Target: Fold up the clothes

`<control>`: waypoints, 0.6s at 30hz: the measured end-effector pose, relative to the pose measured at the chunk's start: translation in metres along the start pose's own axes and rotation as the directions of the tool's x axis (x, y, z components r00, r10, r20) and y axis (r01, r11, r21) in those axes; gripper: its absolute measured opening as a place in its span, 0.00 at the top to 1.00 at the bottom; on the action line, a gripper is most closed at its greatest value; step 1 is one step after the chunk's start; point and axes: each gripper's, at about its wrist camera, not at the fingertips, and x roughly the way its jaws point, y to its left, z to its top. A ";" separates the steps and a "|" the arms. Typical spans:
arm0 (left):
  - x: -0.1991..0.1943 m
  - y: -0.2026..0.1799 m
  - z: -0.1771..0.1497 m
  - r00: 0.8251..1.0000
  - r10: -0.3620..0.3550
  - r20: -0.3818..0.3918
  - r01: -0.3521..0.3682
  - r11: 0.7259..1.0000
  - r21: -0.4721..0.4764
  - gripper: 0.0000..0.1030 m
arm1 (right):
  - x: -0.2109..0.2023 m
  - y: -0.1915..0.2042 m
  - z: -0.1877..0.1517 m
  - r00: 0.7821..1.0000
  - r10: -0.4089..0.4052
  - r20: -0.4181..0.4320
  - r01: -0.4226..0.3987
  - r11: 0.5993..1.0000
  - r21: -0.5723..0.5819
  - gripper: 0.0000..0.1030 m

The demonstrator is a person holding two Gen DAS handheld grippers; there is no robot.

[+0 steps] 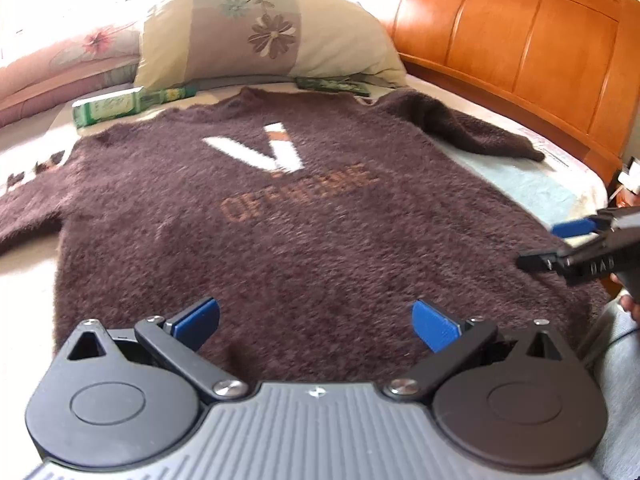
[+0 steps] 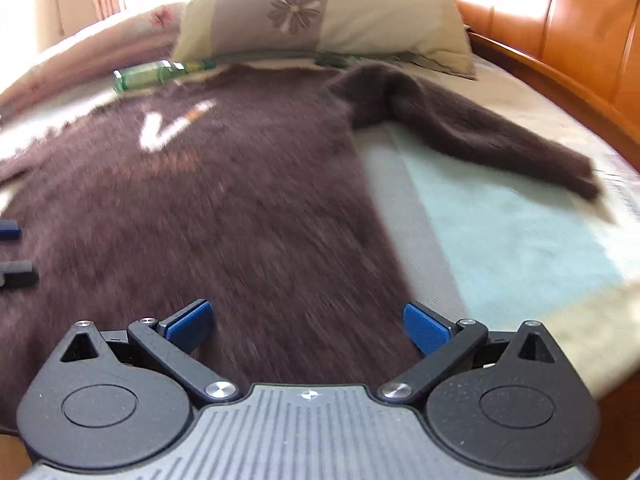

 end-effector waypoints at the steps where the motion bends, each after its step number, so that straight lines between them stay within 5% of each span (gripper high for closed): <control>1: -0.001 -0.003 0.001 1.000 -0.009 0.005 0.009 1.000 0.009 0.01 | -0.005 -0.001 -0.004 0.999 -0.034 -0.020 0.034 0.999 0.002 0.00; 4: -0.002 -0.008 0.001 1.000 -0.024 0.008 0.023 0.999 0.032 0.01 | -0.024 -0.001 -0.008 0.999 -0.032 0.010 0.032 0.998 0.050 0.00; 8: -0.003 -0.014 0.003 1.000 -0.015 0.005 0.015 0.998 0.053 0.01 | -0.039 0.021 -0.001 0.993 0.068 0.092 -0.067 0.998 -0.007 0.00; 18: -0.010 -0.005 -0.009 0.998 0.027 -0.049 -0.027 1.000 0.014 0.01 | -0.010 0.025 -0.014 0.998 0.055 -0.026 -0.054 0.998 0.021 0.00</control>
